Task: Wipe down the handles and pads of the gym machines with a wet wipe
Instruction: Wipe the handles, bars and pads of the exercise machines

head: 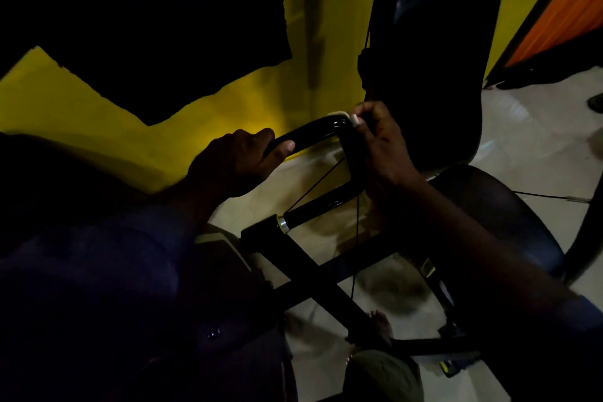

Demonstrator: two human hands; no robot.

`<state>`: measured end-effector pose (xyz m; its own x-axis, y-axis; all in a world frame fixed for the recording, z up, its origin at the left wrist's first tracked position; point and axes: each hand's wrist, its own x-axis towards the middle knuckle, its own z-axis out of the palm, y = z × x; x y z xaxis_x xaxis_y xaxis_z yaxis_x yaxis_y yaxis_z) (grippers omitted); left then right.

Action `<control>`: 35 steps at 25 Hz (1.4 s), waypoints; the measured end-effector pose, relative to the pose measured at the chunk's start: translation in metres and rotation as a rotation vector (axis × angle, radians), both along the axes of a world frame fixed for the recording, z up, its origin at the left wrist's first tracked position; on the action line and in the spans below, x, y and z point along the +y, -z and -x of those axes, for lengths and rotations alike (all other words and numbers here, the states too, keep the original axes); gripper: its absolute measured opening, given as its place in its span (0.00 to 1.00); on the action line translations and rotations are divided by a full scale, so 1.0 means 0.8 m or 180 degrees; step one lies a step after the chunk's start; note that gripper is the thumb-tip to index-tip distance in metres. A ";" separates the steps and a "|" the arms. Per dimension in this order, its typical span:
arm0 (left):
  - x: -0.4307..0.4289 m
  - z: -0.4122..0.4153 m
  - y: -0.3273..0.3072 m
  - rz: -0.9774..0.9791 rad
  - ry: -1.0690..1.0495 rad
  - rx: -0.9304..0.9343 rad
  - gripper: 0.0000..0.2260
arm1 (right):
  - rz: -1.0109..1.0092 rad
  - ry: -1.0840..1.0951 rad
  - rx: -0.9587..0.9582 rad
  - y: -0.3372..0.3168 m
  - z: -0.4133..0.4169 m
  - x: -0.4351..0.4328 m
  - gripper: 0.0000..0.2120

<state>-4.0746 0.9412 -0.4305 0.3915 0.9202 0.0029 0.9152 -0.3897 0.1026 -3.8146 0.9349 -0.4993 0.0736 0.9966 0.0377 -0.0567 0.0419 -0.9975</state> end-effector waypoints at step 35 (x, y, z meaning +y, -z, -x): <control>0.004 0.003 0.001 0.0038 0.0041 -0.0029 0.24 | -0.0698 0.1459 -0.2076 0.099 0.083 -0.140 0.13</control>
